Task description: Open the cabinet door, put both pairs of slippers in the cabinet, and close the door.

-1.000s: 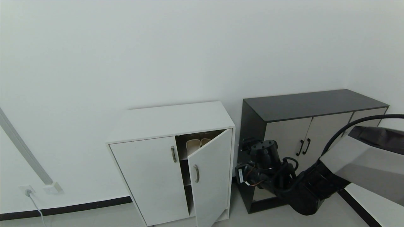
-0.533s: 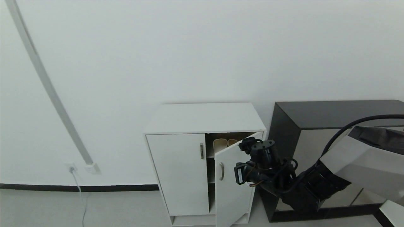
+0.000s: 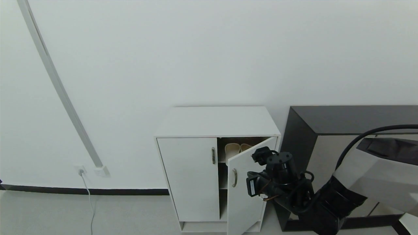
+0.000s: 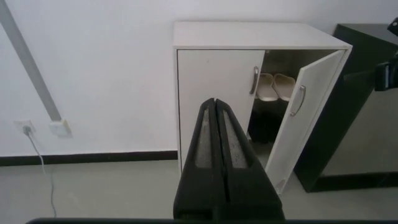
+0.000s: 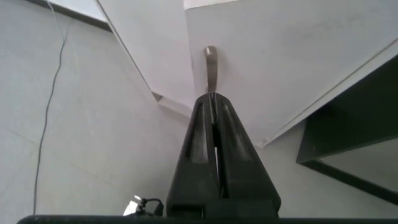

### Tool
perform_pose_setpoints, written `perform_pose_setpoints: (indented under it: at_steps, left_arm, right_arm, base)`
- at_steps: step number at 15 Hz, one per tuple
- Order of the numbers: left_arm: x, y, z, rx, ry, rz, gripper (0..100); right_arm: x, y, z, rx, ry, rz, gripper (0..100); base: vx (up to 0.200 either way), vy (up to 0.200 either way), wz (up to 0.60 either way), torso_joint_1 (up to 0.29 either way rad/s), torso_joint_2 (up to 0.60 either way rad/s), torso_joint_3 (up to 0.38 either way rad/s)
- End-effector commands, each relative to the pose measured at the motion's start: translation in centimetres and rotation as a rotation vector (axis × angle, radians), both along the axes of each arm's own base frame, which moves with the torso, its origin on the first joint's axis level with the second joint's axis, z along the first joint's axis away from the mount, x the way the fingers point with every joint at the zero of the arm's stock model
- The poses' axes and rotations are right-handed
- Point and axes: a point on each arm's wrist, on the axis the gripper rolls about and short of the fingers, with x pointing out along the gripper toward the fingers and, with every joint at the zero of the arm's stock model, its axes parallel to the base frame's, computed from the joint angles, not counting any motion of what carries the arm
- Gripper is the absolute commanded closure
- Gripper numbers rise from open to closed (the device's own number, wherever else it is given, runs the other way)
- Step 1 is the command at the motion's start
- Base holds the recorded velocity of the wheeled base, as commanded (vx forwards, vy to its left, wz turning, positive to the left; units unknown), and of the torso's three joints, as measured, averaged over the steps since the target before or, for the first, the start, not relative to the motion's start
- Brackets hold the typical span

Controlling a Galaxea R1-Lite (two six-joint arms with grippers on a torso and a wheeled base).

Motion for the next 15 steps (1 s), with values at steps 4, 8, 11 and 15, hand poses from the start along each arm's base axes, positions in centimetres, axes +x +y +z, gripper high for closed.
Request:
perform_pose_setpoints:
  at_steps: [4,8,11,15]
  left_arm:
    - [0.0,0.0,0.0,0.000,0.000,0.000,100]
    - [0.0,0.0,0.0,0.000,0.000,0.000,100]
    - [0.0,0.0,0.0,0.000,0.000,-0.002,100]
    - [0.0,0.0,0.0,-0.001,0.000,0.000,100]
  right_arm:
    - [-1.8,-1.4,-1.5,-0.016,0.018,0.001,100]
    - [-3.0,-2.4,-2.3,-0.022,0.027,0.001,100]
    - [-3.7,-2.7,-3.3,-0.026,0.031,0.007,100]
    - [-2.8,-2.1,-4.9,-0.027,0.031,0.004,100]
  base:
    - [0.050,0.000,0.00,0.001,0.00,0.001]
    - [0.200,0.000,0.00,0.000,0.00,0.007]
    - [0.133,0.000,0.00,0.005,0.00,0.002]
    - [0.000,0.000,0.00,0.000,0.00,0.000]
